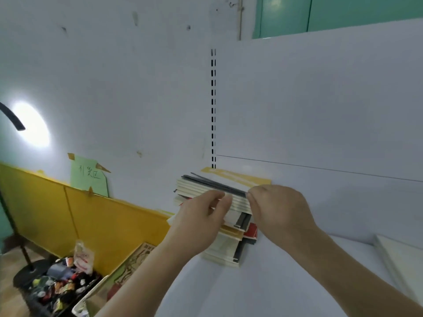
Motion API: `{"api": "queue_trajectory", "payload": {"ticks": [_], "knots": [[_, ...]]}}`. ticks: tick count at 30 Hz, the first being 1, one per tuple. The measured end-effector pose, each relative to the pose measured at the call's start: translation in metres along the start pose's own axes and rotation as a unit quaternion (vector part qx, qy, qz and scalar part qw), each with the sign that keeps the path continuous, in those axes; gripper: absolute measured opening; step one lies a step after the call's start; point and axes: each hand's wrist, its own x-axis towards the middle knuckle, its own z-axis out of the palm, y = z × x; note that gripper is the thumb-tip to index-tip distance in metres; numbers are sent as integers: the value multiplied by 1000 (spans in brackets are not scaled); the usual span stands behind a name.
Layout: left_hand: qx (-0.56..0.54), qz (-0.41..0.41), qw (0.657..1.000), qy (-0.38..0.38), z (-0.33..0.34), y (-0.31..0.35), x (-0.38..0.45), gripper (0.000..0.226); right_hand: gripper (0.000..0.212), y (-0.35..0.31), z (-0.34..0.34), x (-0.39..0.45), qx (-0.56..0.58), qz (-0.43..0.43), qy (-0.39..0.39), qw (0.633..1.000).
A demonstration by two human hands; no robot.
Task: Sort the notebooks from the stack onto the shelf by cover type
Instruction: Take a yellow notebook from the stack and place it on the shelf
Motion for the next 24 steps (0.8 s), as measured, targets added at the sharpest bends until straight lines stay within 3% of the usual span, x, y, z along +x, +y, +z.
{"api": "queue_trajectory", "payload": {"ticks": [3, 5, 7, 10, 12, 14, 17, 20, 24], "knots": [[-220, -82, 972, -28, -1, 2, 15, 56, 19, -26, -3, -13, 36, -24, 147, 988], [-311, -134, 941, -24, -2, 1, 21, 48, 6, -44, 1, -20, 63, -66, 171, 981], [-336, -142, 931, 16, -5, -5, 27, 27, 21, -57, 1, -24, 111, -82, 159, 978], [-344, -129, 927, 76, -22, -19, 32, 14, 36, -56, 0, -23, 136, -27, 193, 971], [-341, -134, 926, 85, -41, -29, 33, 10, 41, -48, 0, -14, 107, 58, 151, 981], [-334, -140, 930, 62, -55, -41, 33, 13, 49, -34, 6, -2, 87, 129, 18, 988], [-304, -146, 941, 3, -63, -51, 26, 14, 48, -13, 24, 10, 58, 122, -103, 985], [-316, -147, 937, 4, -66, -54, 22, 16, 25, -10, 21, 12, -15, 68, -107, 992], [-357, -154, 921, 38, -70, -49, 21, 20, 37, -8, 2, 10, -51, 123, -37, 990]]}}
